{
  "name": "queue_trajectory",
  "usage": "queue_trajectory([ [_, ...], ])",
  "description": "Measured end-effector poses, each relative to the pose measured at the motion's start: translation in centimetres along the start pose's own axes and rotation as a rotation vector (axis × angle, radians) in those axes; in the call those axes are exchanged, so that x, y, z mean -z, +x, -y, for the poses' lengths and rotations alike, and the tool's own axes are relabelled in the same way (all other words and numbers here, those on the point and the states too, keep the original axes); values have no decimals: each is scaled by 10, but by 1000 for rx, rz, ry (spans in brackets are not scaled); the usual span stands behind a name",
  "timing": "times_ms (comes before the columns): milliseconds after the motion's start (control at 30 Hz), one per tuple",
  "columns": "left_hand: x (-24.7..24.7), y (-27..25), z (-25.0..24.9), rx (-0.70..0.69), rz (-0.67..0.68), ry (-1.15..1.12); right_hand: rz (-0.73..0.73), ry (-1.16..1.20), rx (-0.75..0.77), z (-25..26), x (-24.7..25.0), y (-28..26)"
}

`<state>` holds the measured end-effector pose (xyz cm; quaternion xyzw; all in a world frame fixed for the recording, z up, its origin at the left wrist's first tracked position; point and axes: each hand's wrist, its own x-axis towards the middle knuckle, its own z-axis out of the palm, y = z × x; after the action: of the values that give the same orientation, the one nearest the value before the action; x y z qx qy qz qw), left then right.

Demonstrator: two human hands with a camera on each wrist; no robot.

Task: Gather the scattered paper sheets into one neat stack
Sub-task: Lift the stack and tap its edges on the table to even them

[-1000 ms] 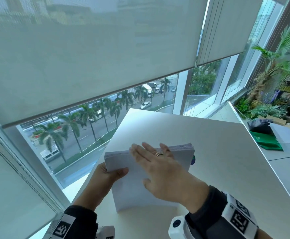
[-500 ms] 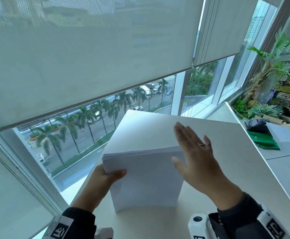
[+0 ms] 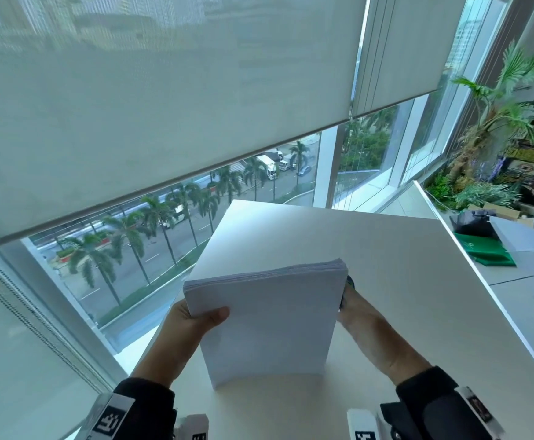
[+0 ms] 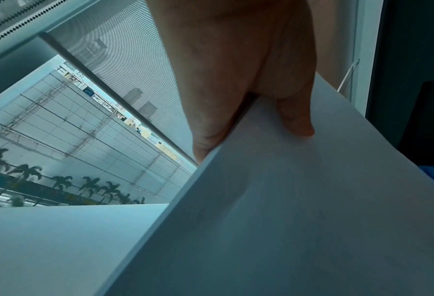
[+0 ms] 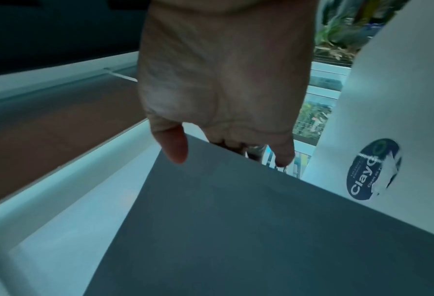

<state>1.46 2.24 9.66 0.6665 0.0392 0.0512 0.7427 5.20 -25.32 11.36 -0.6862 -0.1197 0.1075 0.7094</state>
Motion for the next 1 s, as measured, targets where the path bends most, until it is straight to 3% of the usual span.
queue_trajectory([
  [133, -2, -1, -1, 1, -6, -11, -117, 28, -12, -5, 4, 5],
  [233, -2, -4, -2, -7, -11, -2, 24, -22, -64, 0, -4, 4],
  [333, -3, -5, -1, -7, -19, -9, -134, -13, -46, -4, -4, 6],
  [500, -4, -6, 0, 13, -63, -6, 13, -20, -84, -5, -11, 5],
  [767, -11, -12, -3, 6, -46, -34, 12, -10, -126, -7, -6, 7],
  [1000, -29, -13, -6, -51, -127, -90, -72, 39, -99, -8, -3, 4],
])
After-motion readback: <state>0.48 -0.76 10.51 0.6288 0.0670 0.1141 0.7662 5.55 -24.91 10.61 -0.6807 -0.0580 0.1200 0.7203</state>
